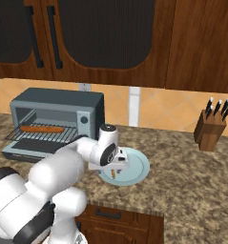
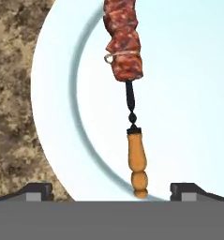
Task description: Pick up the kebab skewer and baguette bread, and place them inside the toaster oven. Close the toaster oven door and start by setting the timer.
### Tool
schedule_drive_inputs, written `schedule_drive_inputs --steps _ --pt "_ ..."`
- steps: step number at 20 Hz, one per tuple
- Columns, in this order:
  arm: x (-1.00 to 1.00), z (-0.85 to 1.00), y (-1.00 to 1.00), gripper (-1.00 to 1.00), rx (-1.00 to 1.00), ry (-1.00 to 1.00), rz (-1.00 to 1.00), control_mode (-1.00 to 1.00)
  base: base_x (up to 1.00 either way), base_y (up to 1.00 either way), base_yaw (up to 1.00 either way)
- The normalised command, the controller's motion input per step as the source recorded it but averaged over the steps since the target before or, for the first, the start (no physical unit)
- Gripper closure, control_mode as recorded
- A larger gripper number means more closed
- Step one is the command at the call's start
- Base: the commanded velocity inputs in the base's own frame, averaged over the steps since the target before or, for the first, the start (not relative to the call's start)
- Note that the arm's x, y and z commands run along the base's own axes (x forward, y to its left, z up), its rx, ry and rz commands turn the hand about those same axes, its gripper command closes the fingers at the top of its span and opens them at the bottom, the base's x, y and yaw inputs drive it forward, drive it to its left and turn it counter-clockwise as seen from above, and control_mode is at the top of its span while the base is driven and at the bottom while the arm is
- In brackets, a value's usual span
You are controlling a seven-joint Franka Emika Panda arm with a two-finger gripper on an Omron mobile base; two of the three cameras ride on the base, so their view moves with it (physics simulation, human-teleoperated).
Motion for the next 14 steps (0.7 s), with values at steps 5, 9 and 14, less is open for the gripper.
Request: schedule_drive_inputs --steps 5,9,14 --pt "0.32 -0.36 -0.16 -1.0 0.0 0.06 0.0 -1.0 0.0 0.0 0.0" --pt "0.42 -0.28 -0.06 -1.0 0.0 0.05 0.0 -1.0 0.0 0.0 0.0" --pt "0.23 -0.34 -0.06 -1.0 0.0 0.03 0.0 -1.0 0.0 0.0 0.0"
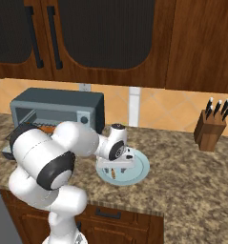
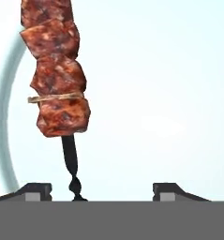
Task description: Pick up the kebab skewer and baguette bread, and place them inside the toaster oven. Close the toaster oven door and start by setting the timer.
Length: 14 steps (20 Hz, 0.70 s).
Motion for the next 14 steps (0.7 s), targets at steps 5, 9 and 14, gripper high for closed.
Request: schedule_drive_inputs --steps 5,9,14 --pt "-0.17 -0.36 0.0 1.0 0.0 0.01 0.0 -1.0 0.0 0.0 0.0" --pt "-0.49 -0.06 0.0 1.0 0.0 0.0 0.0 -1.0 0.0 0.0 0.0" --pt "-0.56 0.62 0.29 1.0 0.0 -0.07 0.0 -1.0 0.0 0.0 0.0"
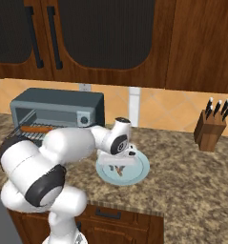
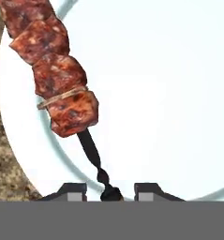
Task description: Pick up the kebab skewer and baguette bread, and place them inside the toaster oven. Close the toaster oven door and start by setting the timer.
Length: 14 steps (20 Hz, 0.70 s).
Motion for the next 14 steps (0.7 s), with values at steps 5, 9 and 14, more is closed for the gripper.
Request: schedule_drive_inputs --steps 5,9,14 --pt "-0.62 0.9 0.87 1.0 -0.05 -0.13 0.05 -1.0 0.0 0.0 0.0" --pt "-0.55 0.78 1.0 1.0 -0.13 -0.14 0.18 -1.0 0.0 0.0 0.0" --pt "-0.15 0.62 1.0 1.0 -0.17 -0.11 0.29 -1.0 0.0 0.0 0.0"
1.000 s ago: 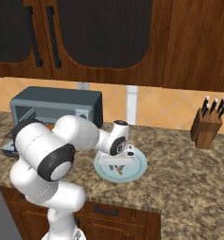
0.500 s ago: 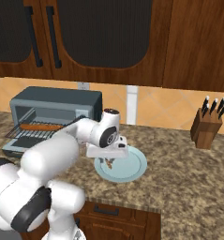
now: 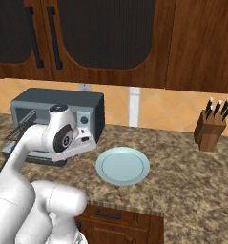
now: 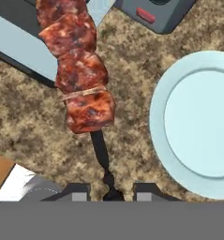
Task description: Pick up the kebab skewer and baguette bread, and place them inside the toaster oven. Close the toaster oven door and start by setting the timer.
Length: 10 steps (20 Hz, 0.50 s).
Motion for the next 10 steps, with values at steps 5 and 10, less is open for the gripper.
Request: schedule_drive_inputs --steps 5,10 --pt "0.19 0.48 1.0 1.0 -0.11 -0.16 0.38 -1.0 0.0 0.0 0.0" --pt "0.3 0.27 0.81 1.0 -0.05 -0.21 0.47 -1.0 0.0 0.0 0.0"
